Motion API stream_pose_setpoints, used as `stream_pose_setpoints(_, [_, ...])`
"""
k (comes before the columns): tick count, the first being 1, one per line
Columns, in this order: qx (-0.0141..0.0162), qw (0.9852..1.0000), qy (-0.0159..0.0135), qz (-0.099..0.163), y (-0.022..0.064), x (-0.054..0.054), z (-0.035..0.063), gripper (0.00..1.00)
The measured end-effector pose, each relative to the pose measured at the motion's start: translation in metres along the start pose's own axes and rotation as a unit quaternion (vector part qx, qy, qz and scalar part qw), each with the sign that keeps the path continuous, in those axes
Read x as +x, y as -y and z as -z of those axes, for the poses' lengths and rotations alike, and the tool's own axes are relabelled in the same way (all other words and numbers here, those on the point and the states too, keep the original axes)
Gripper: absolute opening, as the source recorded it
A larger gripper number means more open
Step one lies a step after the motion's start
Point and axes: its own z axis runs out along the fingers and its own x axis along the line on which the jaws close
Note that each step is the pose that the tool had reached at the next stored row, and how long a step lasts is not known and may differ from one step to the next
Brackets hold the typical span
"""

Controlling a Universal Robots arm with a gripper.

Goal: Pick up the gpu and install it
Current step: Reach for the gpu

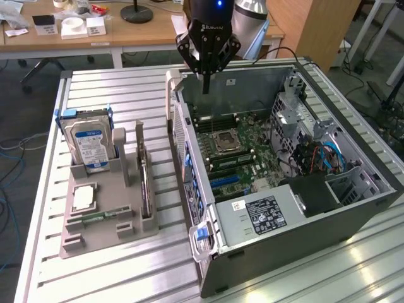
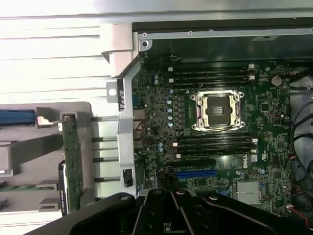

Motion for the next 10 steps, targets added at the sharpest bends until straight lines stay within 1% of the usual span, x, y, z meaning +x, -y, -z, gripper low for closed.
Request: stream_pose_setpoints(10, [0.0000,1.0000,0.0000,0.000,0.0009,0.012,0.0003,0.11])
